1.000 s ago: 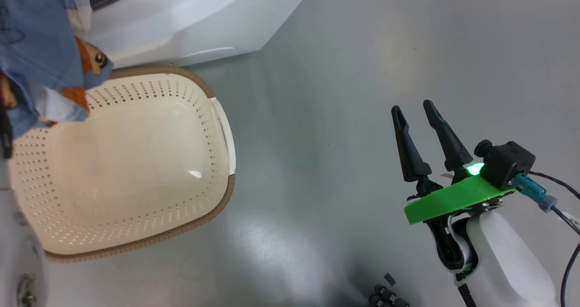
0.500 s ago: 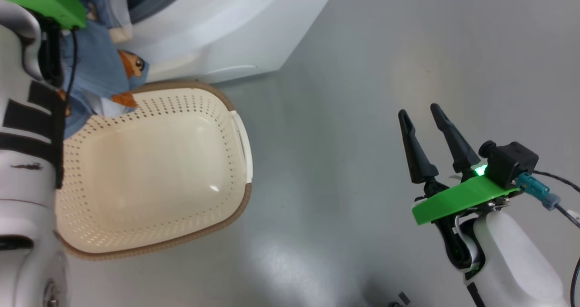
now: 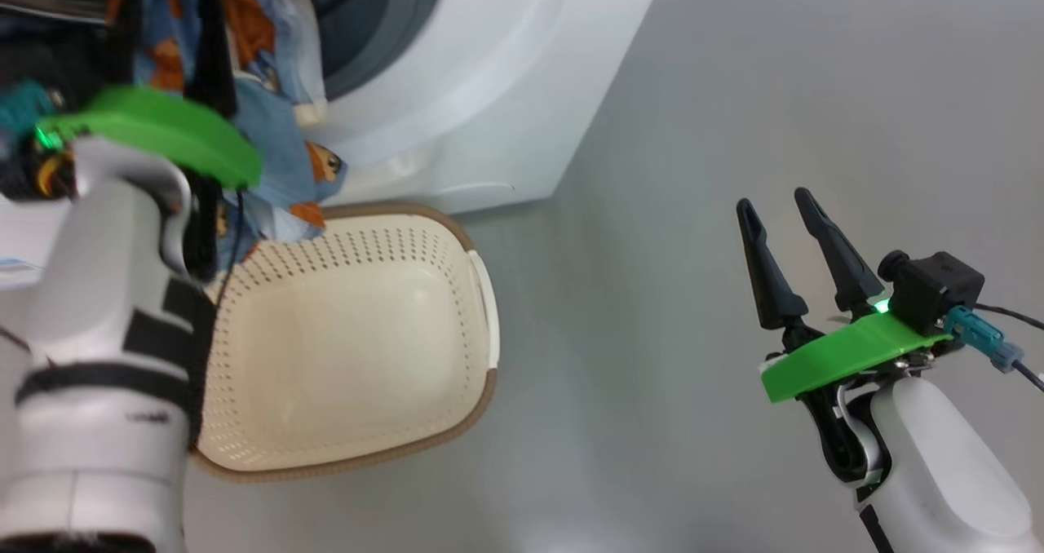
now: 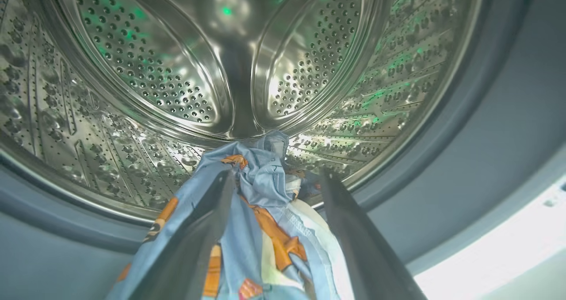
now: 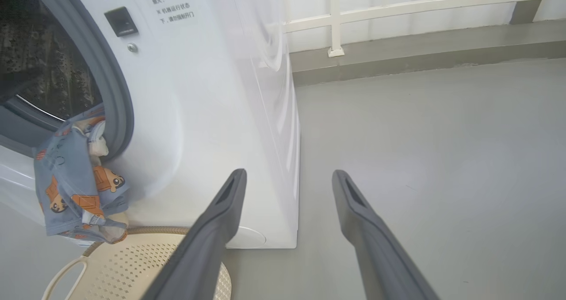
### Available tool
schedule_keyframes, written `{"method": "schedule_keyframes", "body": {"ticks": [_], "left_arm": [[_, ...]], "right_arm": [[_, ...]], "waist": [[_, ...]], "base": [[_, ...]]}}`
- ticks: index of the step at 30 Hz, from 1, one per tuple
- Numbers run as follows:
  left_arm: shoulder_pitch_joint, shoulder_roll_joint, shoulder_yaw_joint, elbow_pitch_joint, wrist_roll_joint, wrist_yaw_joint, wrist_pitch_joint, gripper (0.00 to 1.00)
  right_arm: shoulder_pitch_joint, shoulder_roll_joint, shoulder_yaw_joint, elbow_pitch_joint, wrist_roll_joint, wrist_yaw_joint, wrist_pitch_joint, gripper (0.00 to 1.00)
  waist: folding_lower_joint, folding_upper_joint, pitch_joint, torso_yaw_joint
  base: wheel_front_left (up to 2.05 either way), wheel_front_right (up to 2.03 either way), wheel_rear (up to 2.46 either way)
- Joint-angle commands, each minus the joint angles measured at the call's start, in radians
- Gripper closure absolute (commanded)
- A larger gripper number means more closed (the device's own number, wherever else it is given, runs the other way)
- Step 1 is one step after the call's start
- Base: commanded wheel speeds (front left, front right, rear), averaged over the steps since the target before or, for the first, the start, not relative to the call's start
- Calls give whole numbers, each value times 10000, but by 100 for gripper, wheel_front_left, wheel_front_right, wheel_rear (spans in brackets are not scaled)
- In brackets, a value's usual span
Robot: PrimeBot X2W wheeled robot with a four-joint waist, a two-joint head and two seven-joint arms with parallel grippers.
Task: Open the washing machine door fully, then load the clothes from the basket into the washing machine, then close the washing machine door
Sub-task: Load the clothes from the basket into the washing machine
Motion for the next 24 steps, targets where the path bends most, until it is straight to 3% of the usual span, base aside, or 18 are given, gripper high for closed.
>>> {"method": "schedule_keyframes", "body": {"ticks": [1, 11, 17, 24], "left_arm": [[409, 401, 6, -436, -120, -21, -61, 0], [3239, 282, -240, -2356, -956, -22, -62, 0], [4707, 335, -379, -3235, -843, -22, -62, 0], [5976, 260, 154, -4018, -548, -17, -62, 0]], "right_arm": [[238, -130, 193, -127, 216, 46, -80, 0], [738, -380, 331, 193, 471, 46, -80, 0], [1014, -513, 459, 304, 605, 46, -80, 0], [1229, -644, 586, 392, 744, 46, -80, 0]], "waist": [[0, 0, -672, 419], [0, 0, -2239, 994], [0, 0, -2976, 1285], [0, 0, -3511, 1447]], "base": [[0, 0, 0], [0, 0, 0], [0, 0, 0], [0, 0, 0]]}}
